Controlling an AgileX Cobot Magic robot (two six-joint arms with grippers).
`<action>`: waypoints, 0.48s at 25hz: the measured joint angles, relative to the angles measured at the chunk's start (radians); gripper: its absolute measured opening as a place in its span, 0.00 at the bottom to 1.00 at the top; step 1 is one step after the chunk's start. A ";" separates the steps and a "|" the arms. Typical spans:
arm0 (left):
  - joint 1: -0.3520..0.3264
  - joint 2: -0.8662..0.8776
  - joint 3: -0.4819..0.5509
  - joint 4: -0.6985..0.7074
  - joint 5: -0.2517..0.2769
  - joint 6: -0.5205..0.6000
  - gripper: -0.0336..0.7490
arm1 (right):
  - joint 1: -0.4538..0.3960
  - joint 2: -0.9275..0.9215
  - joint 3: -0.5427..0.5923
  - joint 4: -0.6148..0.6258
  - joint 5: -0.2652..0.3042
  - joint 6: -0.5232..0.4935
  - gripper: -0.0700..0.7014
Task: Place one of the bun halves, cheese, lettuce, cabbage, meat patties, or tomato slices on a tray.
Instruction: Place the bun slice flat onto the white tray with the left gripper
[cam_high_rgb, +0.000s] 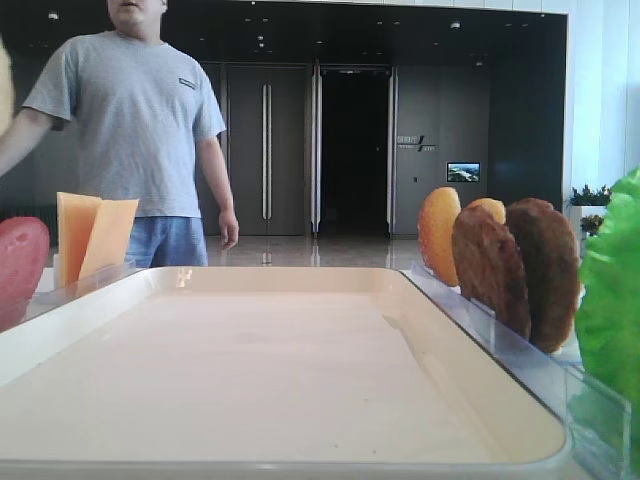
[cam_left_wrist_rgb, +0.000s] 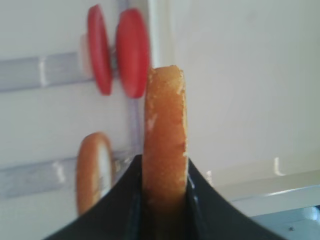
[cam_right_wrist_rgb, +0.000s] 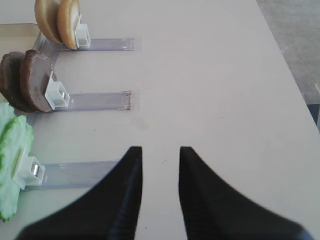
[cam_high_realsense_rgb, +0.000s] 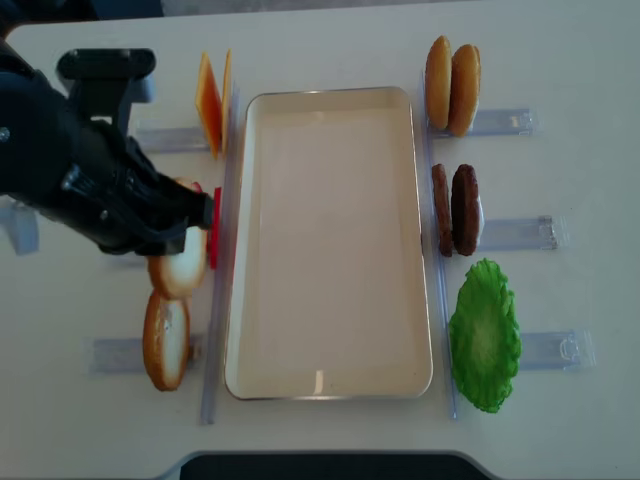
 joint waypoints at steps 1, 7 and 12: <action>0.000 0.000 0.000 -0.028 -0.051 0.013 0.20 | 0.000 0.000 0.000 0.000 0.000 0.000 0.36; 0.000 0.016 0.000 -0.306 -0.285 0.179 0.20 | 0.000 0.000 0.000 0.000 0.000 0.000 0.36; 0.000 0.073 0.000 -0.602 -0.378 0.397 0.20 | 0.000 0.000 0.000 0.000 0.000 0.000 0.36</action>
